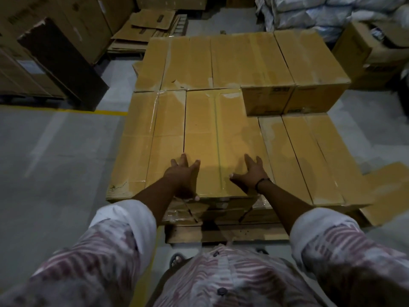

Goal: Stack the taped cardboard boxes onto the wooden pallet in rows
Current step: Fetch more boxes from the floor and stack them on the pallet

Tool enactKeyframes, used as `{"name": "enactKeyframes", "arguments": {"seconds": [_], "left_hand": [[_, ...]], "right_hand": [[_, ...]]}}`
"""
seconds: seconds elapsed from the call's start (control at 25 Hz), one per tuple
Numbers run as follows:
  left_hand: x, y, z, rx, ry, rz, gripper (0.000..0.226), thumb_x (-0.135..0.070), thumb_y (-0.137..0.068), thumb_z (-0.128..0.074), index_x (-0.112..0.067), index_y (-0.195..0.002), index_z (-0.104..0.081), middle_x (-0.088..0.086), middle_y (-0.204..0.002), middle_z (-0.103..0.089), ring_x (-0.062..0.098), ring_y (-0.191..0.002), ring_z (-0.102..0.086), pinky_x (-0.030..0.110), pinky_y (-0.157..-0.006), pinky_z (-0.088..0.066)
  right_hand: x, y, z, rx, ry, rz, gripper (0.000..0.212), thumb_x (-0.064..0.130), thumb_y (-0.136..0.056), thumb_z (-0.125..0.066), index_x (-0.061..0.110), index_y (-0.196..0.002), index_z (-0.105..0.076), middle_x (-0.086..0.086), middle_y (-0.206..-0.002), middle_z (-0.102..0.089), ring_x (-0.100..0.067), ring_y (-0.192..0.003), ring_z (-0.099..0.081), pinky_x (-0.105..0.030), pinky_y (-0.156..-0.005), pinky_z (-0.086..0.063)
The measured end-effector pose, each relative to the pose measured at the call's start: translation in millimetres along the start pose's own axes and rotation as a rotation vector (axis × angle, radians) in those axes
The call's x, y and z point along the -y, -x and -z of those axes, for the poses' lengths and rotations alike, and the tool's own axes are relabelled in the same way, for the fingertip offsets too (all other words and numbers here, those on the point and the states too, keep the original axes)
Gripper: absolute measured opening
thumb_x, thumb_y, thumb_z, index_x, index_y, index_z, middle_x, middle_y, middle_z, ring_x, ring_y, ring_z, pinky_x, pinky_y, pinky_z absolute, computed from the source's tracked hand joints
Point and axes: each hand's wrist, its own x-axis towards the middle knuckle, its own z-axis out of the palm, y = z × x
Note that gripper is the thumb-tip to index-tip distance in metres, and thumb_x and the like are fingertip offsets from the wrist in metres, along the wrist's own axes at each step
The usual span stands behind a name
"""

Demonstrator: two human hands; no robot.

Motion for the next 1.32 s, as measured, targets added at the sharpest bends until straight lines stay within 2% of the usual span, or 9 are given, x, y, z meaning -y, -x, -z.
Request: {"name": "enactKeyframes", "arguments": {"seconds": [0.08,0.2,0.48,0.76,0.84,0.92,1.0,1.2,1.32], "left_hand": [[-3,-4,6,0.038,-0.041,0.004,0.147,-0.062,-0.059,-0.091,-0.045,-0.158,0.016,0.014,-0.167,0.026,0.054,-0.151,0.006,0.066,-0.116,-0.029],[-1,-5,6,0.025,-0.068,-0.005,0.145,-0.065,-0.061,-0.089,-0.045,-0.159,0.016,0.014,-0.167,0.025,0.054,-0.151,0.006,0.067,-0.115,-0.031],[4,-10,5,0.027,-0.035,-0.018,0.140,-0.063,-0.063,-0.089,-0.046,-0.160,0.010,0.013,-0.169,0.021,0.054,-0.151,0.005,0.068,-0.113,-0.034],[4,-12,4,0.020,-0.044,-0.021,0.140,-0.066,-0.060,-0.089,-0.047,-0.160,0.008,0.013,-0.169,0.018,0.055,-0.150,0.003,0.067,-0.112,-0.036],[4,-13,3,0.017,-0.038,-0.017,0.140,-0.067,-0.059,-0.089,-0.048,-0.159,0.008,0.012,-0.169,0.018,0.054,-0.151,0.003,0.067,-0.112,-0.037],[5,-13,2,0.014,-0.031,-0.011,0.140,-0.067,-0.059,-0.089,-0.049,-0.159,0.007,0.011,-0.169,0.018,0.054,-0.151,0.003,0.067,-0.112,-0.037],[6,-13,1,0.006,-0.033,-0.010,0.140,-0.068,-0.057,-0.089,-0.050,-0.159,0.006,0.009,-0.169,0.017,0.053,-0.150,0.002,0.066,-0.111,-0.039],[7,-10,-1,-0.011,-0.028,-0.011,0.140,-0.068,-0.058,-0.089,-0.051,-0.158,0.006,0.008,-0.169,0.017,0.053,-0.150,0.003,0.066,-0.111,-0.039],[5,-9,-1,-0.011,-0.015,-0.010,0.139,-0.067,-0.059,-0.089,-0.051,-0.158,0.007,0.008,-0.170,0.018,0.053,-0.151,0.005,0.066,-0.112,-0.037]], "right_hand": [[2,-13,3,0.039,0.019,-0.010,0.106,0.042,-0.080,-0.084,0.027,-0.161,-0.018,-0.012,-0.167,0.005,-0.039,-0.148,-0.027,-0.045,-0.118,-0.034],[2,-22,-1,0.027,0.096,0.004,0.101,0.040,-0.082,-0.081,0.028,-0.161,-0.018,-0.015,-0.165,0.001,-0.041,-0.143,-0.035,-0.046,-0.115,-0.038],[-2,-31,-4,-0.018,0.103,0.047,0.098,0.037,-0.082,-0.082,0.026,-0.160,-0.023,-0.014,-0.165,-0.009,-0.038,-0.140,-0.040,-0.044,-0.114,-0.040],[-4,-27,1,0.042,0.167,0.044,0.093,0.041,-0.090,-0.073,0.030,-0.161,-0.014,-0.012,-0.168,0.009,-0.037,-0.143,-0.038,-0.045,-0.115,-0.039],[0,-23,-1,0.046,0.249,0.050,0.088,0.043,-0.095,-0.066,0.029,-0.162,-0.010,-0.013,-0.167,0.016,-0.038,-0.149,-0.026,-0.049,-0.116,-0.037],[2,-15,-8,0.025,0.352,0.059,0.083,0.047,-0.099,-0.056,0.028,-0.162,-0.005,-0.015,-0.165,0.024,-0.038,-0.154,-0.004,-0.052,-0.116,-0.035],[2,-5,-15,0.024,0.408,0.070,0.085,0.054,-0.099,-0.050,0.029,-0.162,0.002,-0.017,-0.162,0.031,-0.039,-0.154,0.007,-0.053,-0.114,-0.035],[1,-1,-16,0.061,0.442,0.066,0.094,0.064,-0.095,-0.050,0.031,-0.161,0.008,-0.015,-0.160,0.035,-0.042,-0.152,0.003,-0.055,-0.110,-0.038],[2,-2,-13,0.067,0.418,0.050,0.096,0.065,-0.093,-0.054,0.033,-0.161,0.006,-0.014,-0.161,0.034,-0.044,-0.149,-0.014,-0.053,-0.112,-0.039]]}}
